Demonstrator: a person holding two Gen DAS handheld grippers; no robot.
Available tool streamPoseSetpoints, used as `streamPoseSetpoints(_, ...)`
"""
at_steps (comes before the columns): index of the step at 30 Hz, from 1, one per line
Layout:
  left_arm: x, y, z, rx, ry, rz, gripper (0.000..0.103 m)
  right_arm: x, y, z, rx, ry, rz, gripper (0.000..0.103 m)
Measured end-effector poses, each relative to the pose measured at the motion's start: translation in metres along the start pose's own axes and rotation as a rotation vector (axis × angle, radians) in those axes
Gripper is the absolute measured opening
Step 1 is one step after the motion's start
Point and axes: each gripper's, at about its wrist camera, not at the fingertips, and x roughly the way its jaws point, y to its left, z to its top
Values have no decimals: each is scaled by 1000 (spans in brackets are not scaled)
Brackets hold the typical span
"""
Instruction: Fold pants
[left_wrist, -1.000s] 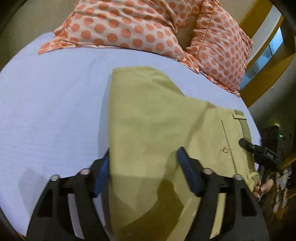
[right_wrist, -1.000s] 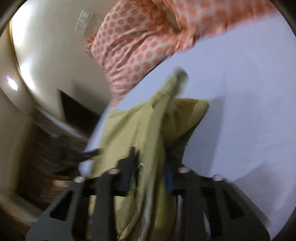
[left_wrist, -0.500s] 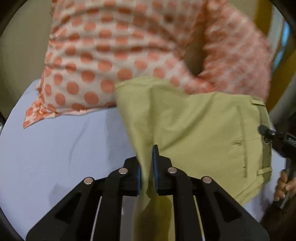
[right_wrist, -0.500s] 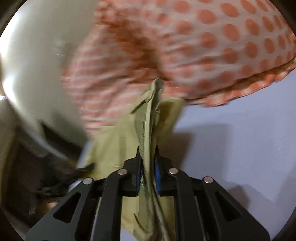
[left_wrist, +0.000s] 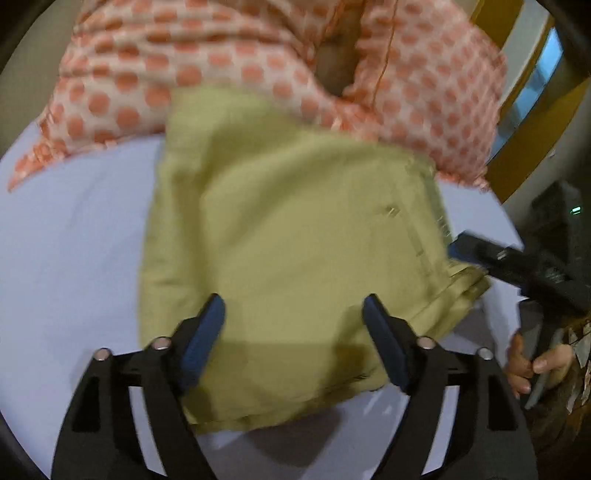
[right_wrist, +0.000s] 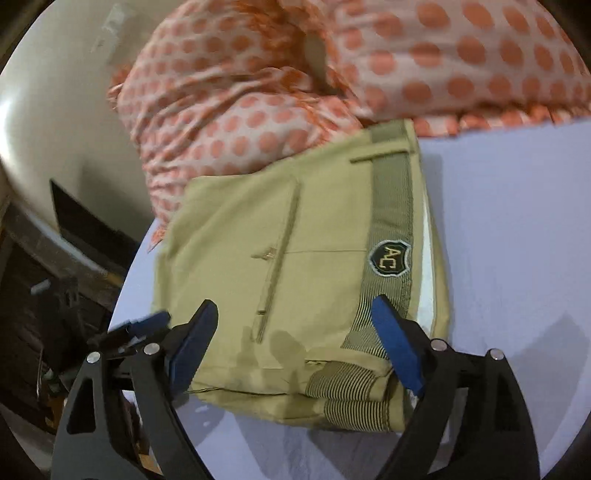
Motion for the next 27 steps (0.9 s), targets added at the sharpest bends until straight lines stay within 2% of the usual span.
streamPoseSetpoints(1,0,-4,-2,14,-10,16,86,-4,-2,-2,23,-9,3,87)
streamPoseSetpoints(3,-2,-10,-7,33,9,77,87,-14,0,-8,38,-18,-46,87)
streamPoseSetpoints(5,-15,-12,-18,45,0,120,94,-34,9,-22,21,-51,-154,88)
streamPoseSetpoints(6,-26,-12,-28,46,-18,151,98,-40,10,-28,3,-64,-175,93)
streamPoseSetpoints(9,-56,-9,-64,49,-74,246,101,-57,34,-64,-106,-117,-209,102)
streamPoseSetpoints(12,-62,-7,-91,53,-60,311,101,-44,61,-105,-226,-108,-268,102)
streamPoseSetpoints(15,-55,-5,-106,67,-22,352,101,-25,76,-131,-279,-64,-272,102)
streamPoseSetpoints(18,-56,-1,-108,55,-32,340,101,-9,88,-143,-320,-65,-360,102)
streamPoseSetpoints(21,-55,7,-107,31,-30,289,101,-2,91,-150,-340,-81,-487,102)
streamPoseSetpoints(27,-57,5,-115,45,-88,286,101,-3,88,-154,-331,-118,-497,102)
